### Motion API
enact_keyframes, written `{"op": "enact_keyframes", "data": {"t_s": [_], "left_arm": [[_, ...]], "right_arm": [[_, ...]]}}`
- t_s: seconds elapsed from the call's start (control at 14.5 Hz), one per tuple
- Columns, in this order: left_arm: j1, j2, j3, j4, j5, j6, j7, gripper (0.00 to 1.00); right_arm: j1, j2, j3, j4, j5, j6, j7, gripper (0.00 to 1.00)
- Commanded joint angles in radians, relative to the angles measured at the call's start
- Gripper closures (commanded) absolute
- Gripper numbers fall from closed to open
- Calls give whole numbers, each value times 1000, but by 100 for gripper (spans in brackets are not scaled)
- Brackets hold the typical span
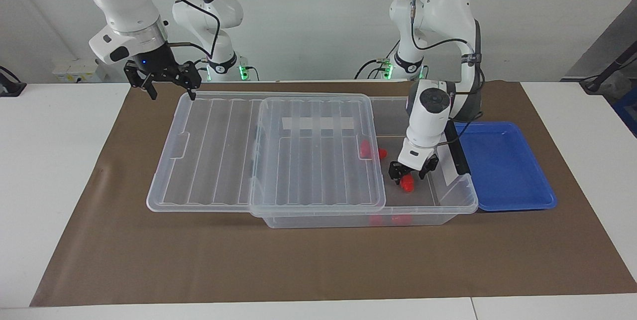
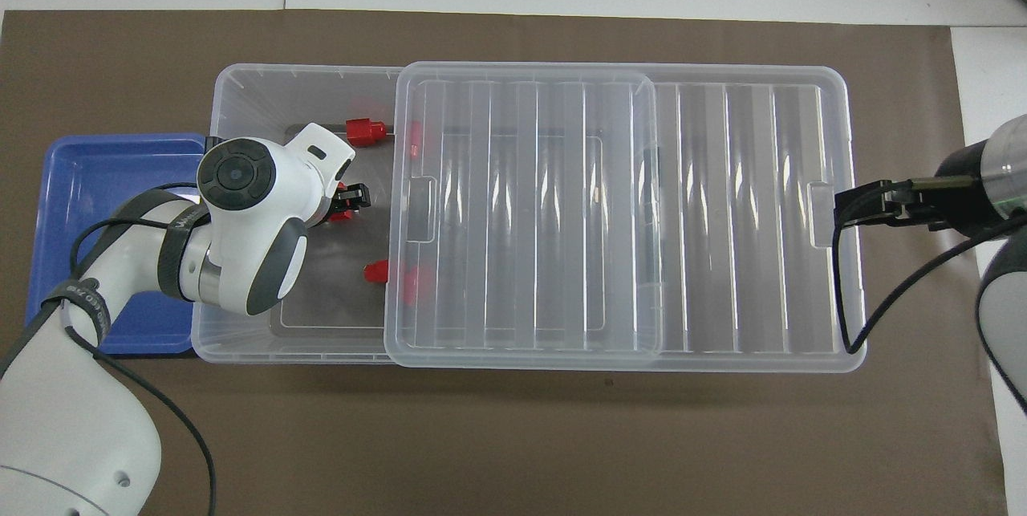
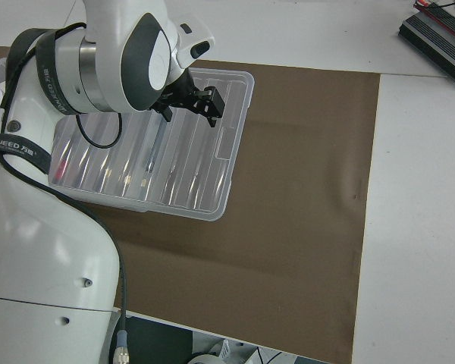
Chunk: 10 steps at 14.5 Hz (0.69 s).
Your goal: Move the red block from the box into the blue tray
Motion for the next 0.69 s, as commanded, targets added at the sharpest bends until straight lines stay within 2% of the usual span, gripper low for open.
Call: {"op": "enact_keyframes", "data": {"t_s": [0.0, 0.07, 0.34, 0.62], "left_arm": [[10, -23, -4, -26, 15, 13, -2, 97], [10, -23, -4, -26, 15, 13, -2, 100], [1, -23, -4, 0, 15, -42, -6, 100], [1, -50, -6, 144, 9, -289, -3, 100]], "right_arm": [[-10, 63, 3, 110, -5, -58, 24, 0], [-21, 70, 3, 117, -8, -65, 24, 0], [-27, 66, 3, 113, -8, -64, 26, 0], [-30, 57, 0, 96, -6, -69, 27, 0]]}}
